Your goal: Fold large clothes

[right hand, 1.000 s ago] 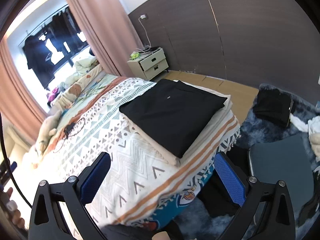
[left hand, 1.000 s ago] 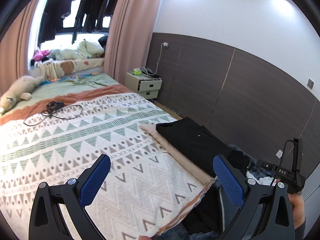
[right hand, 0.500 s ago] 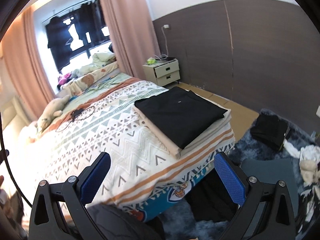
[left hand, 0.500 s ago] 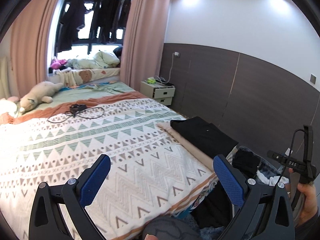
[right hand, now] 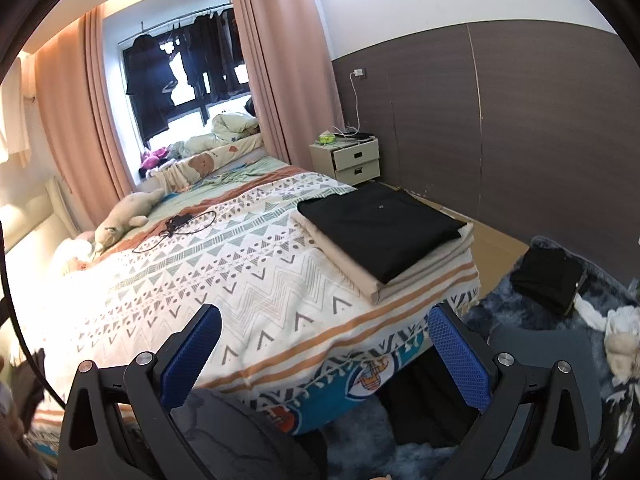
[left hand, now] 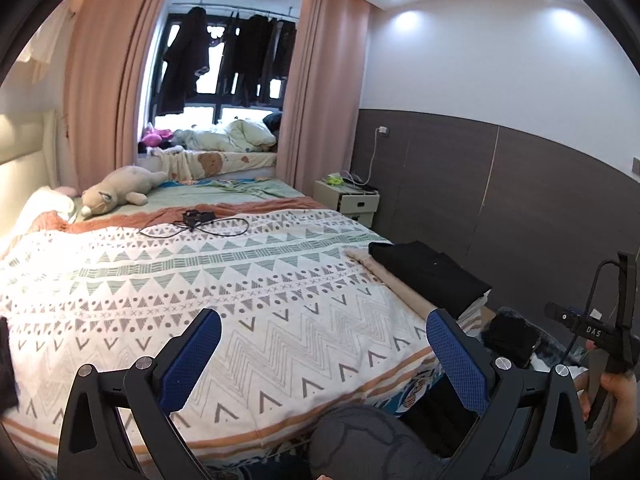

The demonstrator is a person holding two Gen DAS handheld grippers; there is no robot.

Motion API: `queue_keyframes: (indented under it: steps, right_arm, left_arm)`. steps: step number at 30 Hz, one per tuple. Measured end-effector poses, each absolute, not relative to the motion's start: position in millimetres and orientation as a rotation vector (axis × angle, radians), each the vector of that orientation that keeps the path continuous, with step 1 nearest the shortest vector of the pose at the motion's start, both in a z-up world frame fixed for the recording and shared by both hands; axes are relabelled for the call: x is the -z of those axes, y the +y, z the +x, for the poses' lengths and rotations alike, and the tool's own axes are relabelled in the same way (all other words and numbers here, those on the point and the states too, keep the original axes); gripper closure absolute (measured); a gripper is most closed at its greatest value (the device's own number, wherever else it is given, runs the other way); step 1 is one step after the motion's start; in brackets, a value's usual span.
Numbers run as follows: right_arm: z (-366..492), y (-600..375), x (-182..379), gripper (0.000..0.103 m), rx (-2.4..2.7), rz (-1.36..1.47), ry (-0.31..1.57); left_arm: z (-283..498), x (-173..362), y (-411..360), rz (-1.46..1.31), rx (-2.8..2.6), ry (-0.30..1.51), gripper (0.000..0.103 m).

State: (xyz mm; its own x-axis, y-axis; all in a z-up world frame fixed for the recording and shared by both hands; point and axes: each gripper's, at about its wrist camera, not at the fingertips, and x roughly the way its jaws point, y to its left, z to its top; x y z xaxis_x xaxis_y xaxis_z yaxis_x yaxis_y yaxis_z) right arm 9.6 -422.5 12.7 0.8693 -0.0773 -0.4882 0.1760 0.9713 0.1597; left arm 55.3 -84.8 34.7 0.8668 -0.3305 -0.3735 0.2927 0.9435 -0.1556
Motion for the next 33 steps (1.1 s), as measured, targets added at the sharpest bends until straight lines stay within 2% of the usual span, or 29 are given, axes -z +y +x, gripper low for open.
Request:
queue_keyframes:
  steps: [15,33]
  right_arm:
    - [-18.1,-397.1,35.1,0.0,0.069,0.217,0.513]
    - [-17.1,-381.1,31.0,0.0,0.047,0.183,0.502]
  left_arm:
    - [2.2,3.0,-75.8,-0.092,0.261,0.418,0.0]
    - [-9.8,3.1,-64.6,-0.096,0.229,0.405,0.0]
